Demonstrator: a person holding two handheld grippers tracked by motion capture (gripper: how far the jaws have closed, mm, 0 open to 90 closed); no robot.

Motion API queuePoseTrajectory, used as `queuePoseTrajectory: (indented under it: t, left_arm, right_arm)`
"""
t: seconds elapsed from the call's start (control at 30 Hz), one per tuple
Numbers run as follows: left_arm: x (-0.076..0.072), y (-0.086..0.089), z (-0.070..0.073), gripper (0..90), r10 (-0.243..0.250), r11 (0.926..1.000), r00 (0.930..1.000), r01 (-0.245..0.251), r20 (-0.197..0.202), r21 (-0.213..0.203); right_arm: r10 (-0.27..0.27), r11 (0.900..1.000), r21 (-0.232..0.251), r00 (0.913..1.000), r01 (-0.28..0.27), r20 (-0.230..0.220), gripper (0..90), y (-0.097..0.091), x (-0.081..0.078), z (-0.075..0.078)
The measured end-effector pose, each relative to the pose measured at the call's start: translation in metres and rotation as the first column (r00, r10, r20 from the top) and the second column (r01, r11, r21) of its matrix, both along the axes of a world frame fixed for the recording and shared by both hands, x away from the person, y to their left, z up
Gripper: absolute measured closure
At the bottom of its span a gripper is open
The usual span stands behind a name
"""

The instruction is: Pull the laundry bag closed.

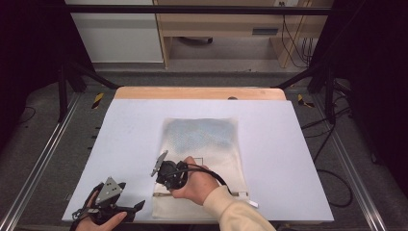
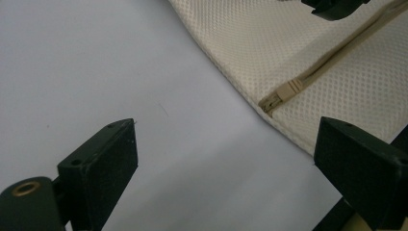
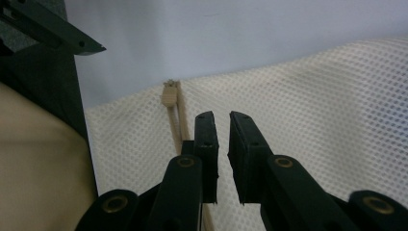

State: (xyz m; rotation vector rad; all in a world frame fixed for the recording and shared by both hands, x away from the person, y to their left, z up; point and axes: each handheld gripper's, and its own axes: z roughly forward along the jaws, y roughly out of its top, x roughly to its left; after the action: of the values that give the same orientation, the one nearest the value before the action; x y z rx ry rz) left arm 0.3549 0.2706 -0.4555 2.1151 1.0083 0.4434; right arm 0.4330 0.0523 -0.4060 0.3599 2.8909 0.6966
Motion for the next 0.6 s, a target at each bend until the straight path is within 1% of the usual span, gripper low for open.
queuePoseTrajectory:
  t: [0.07,0.1,0.17,0.27,0.33,0.47,0.6]
  left_arm:
    - [-0.002,0.001,0.0,9.0,0.001,1.0,1.0,-0.001,-0.003,0.005]
    - [-0.004,0.002,0.0,9.5,-0.001,1.0,1.0,0.001,-0.004,0.002]
    - [-0.005,0.003,0.0,9.7,0.004,1.0,1.0,-0.004,0.002,0.006]
    - [-0.005,0.003,0.0,10.0,0.003,1.0,0.9999,-0.003,-0.01,-0.005]
    - [-0.005,0.003,-0.001,11.2,-0.002,1.0,0.9999,0.002,-0.015,0.009]
    - [-0.007,0.003,0.0,11.2,-0.009,1.0,0.9997,0.009,-0.024,0.0]
    - [-0.01,-0.001,0.0,11.2,-0.027,0.9996,0.9991,0.026,-0.033,-0.005]
  right_arm:
    - [0.003,1.0,-0.001,1.0,-0.003,-0.001,82.1,0.003,-0.001,-0.001]
    - [0.014,0.9999,-0.007,0.9998,-0.014,-0.011,81.1,0.008,-0.003,-0.004]
    - [0.015,0.9999,0.001,0.9997,-0.015,-0.02,80.0,0.013,-0.005,-0.006]
    - [0.026,0.9997,0.001,0.9992,-0.026,-0.03,76.8,0.019,-0.007,-0.01]
    - [0.023,0.9997,0.007,0.9986,-0.023,-0.047,75.6,0.023,-0.008,-0.014]
    - [0.046,0.9987,-0.017,0.9966,-0.047,-0.068,70.9,0.031,-0.01,-0.023]
    - [0.04,0.9979,-0.048,0.9961,-0.044,-0.079,71.6,0.038,-0.007,-0.031]
